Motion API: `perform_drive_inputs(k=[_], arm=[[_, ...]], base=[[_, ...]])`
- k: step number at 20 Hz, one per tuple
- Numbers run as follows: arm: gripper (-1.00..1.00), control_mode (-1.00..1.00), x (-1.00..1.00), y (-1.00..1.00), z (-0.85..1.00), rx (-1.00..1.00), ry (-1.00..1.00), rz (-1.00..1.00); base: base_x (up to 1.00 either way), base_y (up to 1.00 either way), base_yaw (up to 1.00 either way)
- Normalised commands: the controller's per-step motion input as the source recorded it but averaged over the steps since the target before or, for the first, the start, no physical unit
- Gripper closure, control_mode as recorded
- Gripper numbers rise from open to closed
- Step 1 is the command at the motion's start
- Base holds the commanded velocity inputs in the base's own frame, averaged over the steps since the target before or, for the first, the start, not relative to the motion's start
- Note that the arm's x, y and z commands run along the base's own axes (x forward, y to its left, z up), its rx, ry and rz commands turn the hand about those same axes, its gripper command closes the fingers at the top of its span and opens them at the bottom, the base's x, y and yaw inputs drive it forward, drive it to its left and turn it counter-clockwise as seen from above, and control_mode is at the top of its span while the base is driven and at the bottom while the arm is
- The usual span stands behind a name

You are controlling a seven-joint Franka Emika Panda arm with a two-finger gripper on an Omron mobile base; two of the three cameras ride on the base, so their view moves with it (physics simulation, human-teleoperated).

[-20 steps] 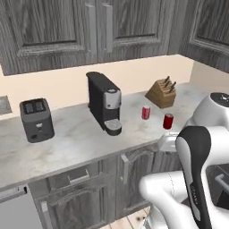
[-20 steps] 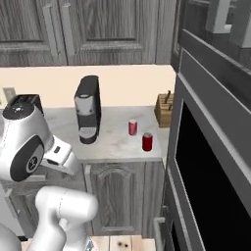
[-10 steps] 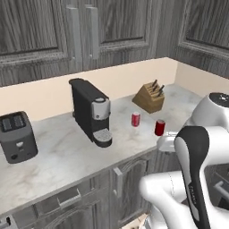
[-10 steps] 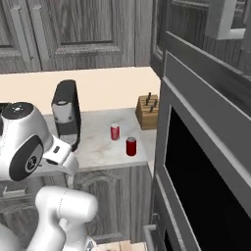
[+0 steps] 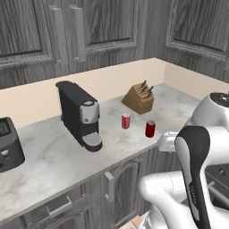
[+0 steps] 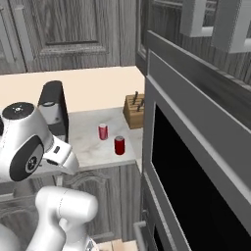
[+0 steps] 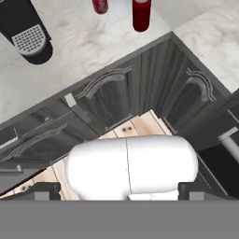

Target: Four empty soda cans are scattered around the kitchen. Gather all the cans and cluster them next to the stove for recycling.

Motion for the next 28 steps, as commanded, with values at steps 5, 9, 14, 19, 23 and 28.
perform_drive_inputs(k=[5, 9, 14, 19, 23, 28], arm=[[-1.0, 1.0, 0.0, 0.0, 0.0, 0.0, 0.0, 0.0], [-1.0, 1.0, 0.0, 0.0, 0.0, 0.0, 0.0, 0.0], [-1.0, -1.0, 0.19, -0.02, 0.0, 0.0, 0.0, 0.0], [-1.0, -1.0, 0.68, -0.15, 0.0, 0.01, 0.02, 0.01], [-1.0, -1.0, 0.74, -0.19, 0.0, 0.03, 0.07, 0.0], [-1.0, -1.0, 0.74, -0.12, -0.05, 0.01, 0.06, 0.0]], base=[[0.14, 0.0, -0.12], [0.01, 0.0, -0.05], [0.0, 0.0, 0.0], [0.0, 0.0, 0.0], [0.0, 0.0, 0.0], [0.0, 0.0, 0.0]])
